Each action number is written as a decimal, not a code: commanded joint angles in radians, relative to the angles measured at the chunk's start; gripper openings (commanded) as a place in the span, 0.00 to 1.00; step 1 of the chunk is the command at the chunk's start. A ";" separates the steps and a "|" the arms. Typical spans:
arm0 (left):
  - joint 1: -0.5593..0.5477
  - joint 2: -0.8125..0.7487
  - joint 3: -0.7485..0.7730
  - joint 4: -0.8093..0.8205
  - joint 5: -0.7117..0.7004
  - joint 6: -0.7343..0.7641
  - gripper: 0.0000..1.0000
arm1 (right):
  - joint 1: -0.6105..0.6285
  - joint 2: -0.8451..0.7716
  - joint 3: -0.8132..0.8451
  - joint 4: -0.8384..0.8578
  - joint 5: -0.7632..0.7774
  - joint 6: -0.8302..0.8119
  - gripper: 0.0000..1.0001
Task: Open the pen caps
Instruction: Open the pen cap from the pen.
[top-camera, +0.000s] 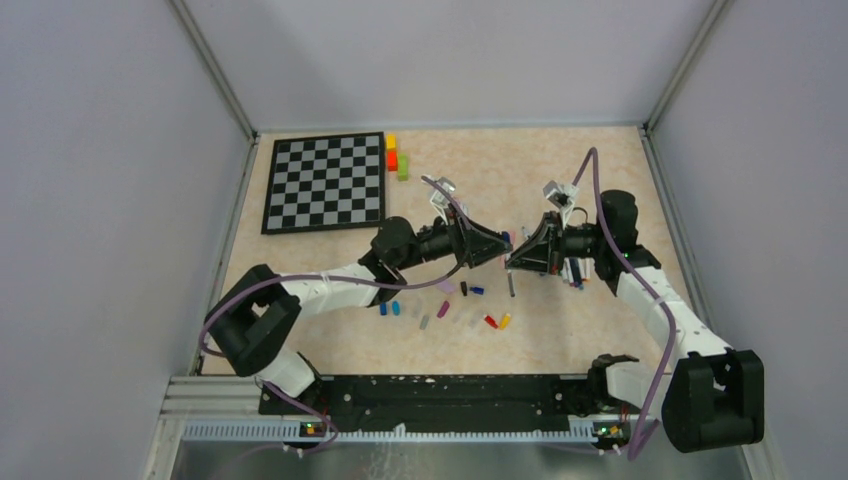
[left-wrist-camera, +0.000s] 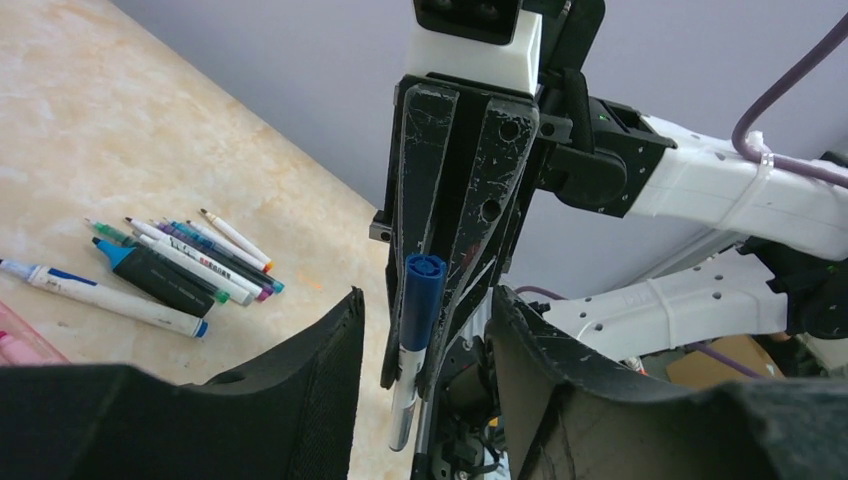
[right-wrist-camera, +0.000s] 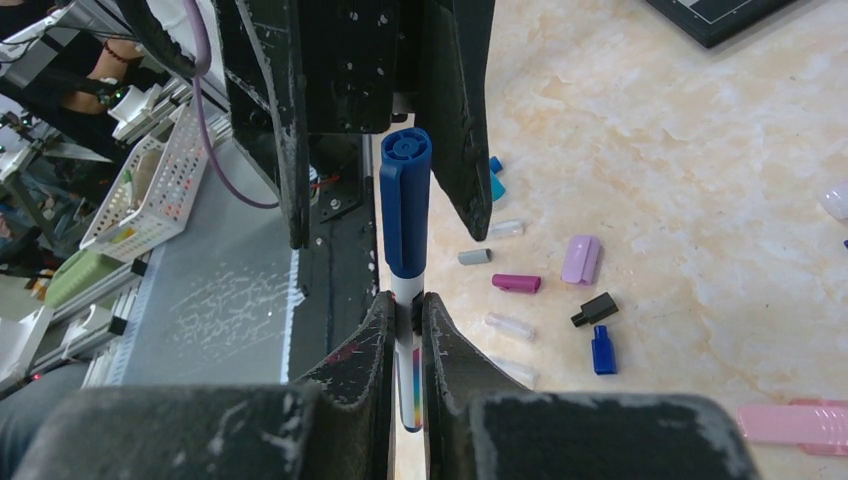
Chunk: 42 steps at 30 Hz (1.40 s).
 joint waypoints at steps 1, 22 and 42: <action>-0.007 0.034 0.051 0.099 0.057 -0.026 0.48 | 0.006 0.008 -0.007 0.050 -0.026 0.000 0.00; -0.007 0.045 0.018 0.241 -0.028 -0.052 0.00 | 0.016 0.016 -0.042 0.140 0.026 0.102 0.30; 0.263 -0.195 0.169 0.109 -0.362 0.100 0.00 | 0.081 0.029 -0.027 0.002 0.203 0.007 0.00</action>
